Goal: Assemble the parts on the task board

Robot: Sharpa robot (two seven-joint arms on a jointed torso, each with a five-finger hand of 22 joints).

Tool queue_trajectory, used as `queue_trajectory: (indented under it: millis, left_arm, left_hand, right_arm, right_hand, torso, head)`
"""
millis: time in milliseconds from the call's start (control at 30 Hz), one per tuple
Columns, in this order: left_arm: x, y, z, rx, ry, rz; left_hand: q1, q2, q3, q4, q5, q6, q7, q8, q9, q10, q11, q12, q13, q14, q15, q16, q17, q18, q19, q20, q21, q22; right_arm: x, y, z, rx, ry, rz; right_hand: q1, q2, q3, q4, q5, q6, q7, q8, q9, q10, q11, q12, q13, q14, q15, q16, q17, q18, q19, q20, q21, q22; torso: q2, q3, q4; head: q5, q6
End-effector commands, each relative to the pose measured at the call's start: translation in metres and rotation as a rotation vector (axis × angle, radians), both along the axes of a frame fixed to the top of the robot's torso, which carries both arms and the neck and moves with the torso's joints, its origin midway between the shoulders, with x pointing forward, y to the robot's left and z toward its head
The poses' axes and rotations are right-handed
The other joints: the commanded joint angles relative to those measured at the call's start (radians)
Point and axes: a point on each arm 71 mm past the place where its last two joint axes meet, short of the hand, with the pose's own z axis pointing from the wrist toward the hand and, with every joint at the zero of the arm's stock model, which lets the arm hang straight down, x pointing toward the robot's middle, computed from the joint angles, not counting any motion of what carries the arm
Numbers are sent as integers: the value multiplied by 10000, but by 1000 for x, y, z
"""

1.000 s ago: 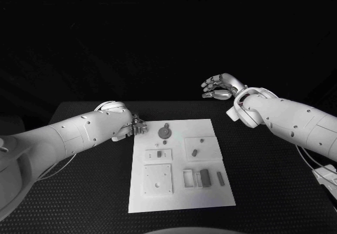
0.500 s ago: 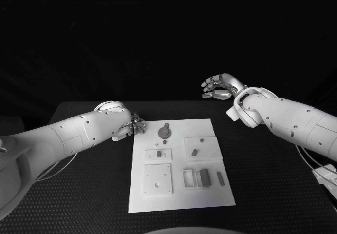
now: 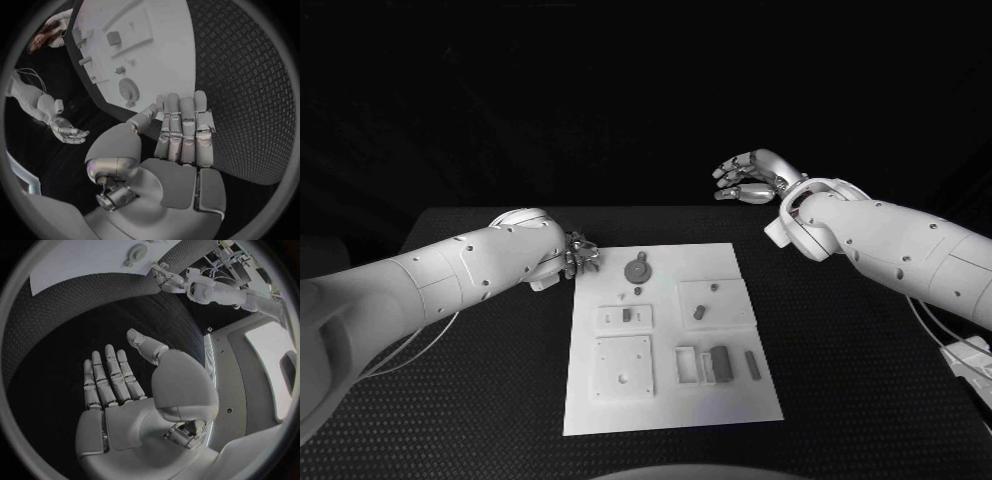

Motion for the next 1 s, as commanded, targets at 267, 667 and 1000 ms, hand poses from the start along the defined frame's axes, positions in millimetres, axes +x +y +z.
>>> queue_trajectory:
  millis: [267,667,1000]
  left_arm:
    - [-22,5,8,-1180,-243,572]
    - [-69,-11,2,-1237,-202,-81]
    - [-92,-27,-5,-646,-254,-951]
  left_hand:
    - [146,-5,52,-25,73,179,-52,111,21,256,-87,59,15,199,-65,66,71,-9,164,-64,83,97]
    - [166,-74,85,-32,74,236,-80,129,16,319,-111,39,4,243,-80,61,95,-15,185,-86,96,143]
    - [180,-130,118,-24,74,297,-104,142,6,398,-134,15,-9,302,-97,62,122,-18,222,-108,115,190]
  right_arm:
    - [-1,-3,0,-24,11,132]
    - [-2,-7,0,-44,20,70]
    - [-3,-5,1,-29,33,131]
  right_hand:
    - [-118,-20,-39,7,-8,-62,389,71,-11,-68,-5,18,-16,-91,-4,-47,-10,-206,-61,-13,56,270]
    - [-131,-19,-41,11,-7,-62,389,76,-12,-69,-5,21,-20,-94,-4,-45,-10,-211,-65,-14,62,270]
    - [-134,-18,-39,9,-7,-63,388,79,-13,-70,-6,24,-24,-94,-4,-43,-10,-214,-69,-17,66,270]
  torso:
    - [-7,23,4]
    - [-5,7,9]
    - [-3,-2,6]
  head:
    - [24,-25]
    - [25,-69]
    - [68,-106]
